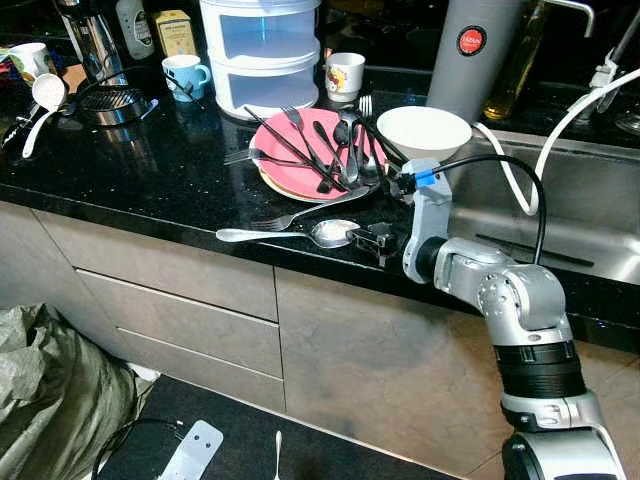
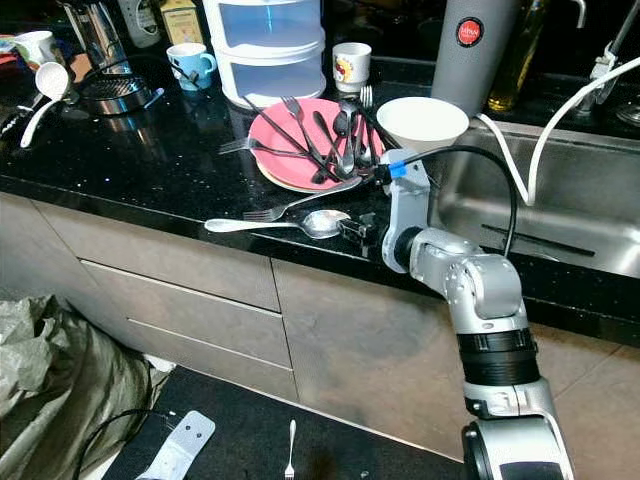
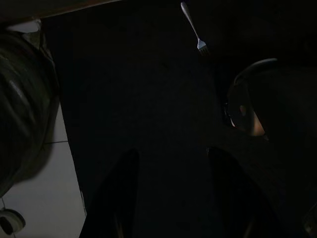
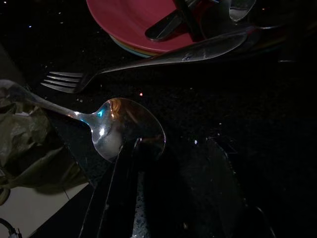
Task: Kitchen organization
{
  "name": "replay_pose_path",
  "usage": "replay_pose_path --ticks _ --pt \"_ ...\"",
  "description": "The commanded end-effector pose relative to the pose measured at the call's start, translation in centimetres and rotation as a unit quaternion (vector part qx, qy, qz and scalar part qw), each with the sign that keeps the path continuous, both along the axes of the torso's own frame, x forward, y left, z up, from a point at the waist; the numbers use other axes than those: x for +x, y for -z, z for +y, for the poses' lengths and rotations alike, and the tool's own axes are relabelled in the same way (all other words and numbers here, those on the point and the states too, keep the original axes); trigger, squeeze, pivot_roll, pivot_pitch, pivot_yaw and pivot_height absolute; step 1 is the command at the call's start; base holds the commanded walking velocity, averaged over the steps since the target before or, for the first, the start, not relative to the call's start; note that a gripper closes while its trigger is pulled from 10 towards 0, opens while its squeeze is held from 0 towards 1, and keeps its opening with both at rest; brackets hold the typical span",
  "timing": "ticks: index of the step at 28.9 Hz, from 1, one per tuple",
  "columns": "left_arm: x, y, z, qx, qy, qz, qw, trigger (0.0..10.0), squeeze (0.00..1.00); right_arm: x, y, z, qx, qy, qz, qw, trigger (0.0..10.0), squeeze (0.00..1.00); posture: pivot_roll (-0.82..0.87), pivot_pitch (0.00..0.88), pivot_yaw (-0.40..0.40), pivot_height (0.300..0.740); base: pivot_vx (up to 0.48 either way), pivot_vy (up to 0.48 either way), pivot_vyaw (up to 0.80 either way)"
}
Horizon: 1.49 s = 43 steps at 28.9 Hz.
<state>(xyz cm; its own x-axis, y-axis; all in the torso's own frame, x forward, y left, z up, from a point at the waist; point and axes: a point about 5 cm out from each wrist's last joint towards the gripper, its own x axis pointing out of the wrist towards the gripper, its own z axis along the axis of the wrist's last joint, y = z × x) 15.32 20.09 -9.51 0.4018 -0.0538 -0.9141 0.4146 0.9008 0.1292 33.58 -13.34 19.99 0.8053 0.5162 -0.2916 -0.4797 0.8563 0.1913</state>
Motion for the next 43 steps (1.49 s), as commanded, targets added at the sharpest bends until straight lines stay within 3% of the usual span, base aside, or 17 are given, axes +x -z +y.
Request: replay_pose_path --ticks 1,2,24,26,27,29,34,43 --pt "-0.1 0.0 0.1 0.003 0.009 0.004 1.000 10.0 0.00 0.0 0.6 0.0 -0.002 0.010 0.019 1.000 1.4 0.00 -0.02 0.016 -0.005 0.740 0.000 0.000 0.00" --pt "-0.1 0.0 0.1 0.003 0.009 0.004 1.000 10.0 0.00 0.0 0.6 -0.1 -0.003 0.014 0.019 1.000 0.0 0.00 -0.02 0.016 -0.006 0.740 0.000 0.000 0.00" --pt "-0.1 0.0 0.0 0.002 0.008 0.002 1.000 10.0 0.00 1.2 1.1 -3.5 0.005 0.141 0.021 0.990 0.0 0.00 -0.02 0.022 -0.004 0.740 0.000 0.000 0.00" --pt "-0.1 0.0 0.0 0.002 0.008 0.002 1.000 10.0 0.00 1.3 0.8 -4.2 0.014 0.158 0.016 0.987 0.0 0.00 -0.02 0.023 -0.003 0.740 0.000 0.000 0.00" --pt "-0.1 0.0 0.1 0.002 0.008 0.003 1.000 10.0 0.00 1.5 0.0 -5.4 0.052 0.172 0.001 0.984 0.0 0.00 -0.02 0.025 -0.001 0.740 0.000 0.000 0.00" --pt "-0.1 0.0 0.1 0.003 0.008 0.003 1.000 10.0 0.00 1.5 -0.9 -6.3 0.097 0.168 -0.019 0.981 0.0 0.00 -0.02 0.026 -0.001 0.740 0.000 0.000 0.00" --pt "-0.1 0.0 0.1 0.003 0.008 0.003 1.000 10.0 0.00 1.2 -2.4 -7.3 0.154 0.117 -0.064 0.979 0.0 0.00 -0.02 0.027 0.000 0.740 0.000 0.000 0.00" --pt "-0.1 0.0 0.1 0.003 0.007 0.003 1.000 10.0 0.00 0.9 -2.4 -8.9 0.145 0.106 -0.081 0.980 0.0 0.00 -0.02 0.030 -0.001 0.740 0.000 0.000 0.00"
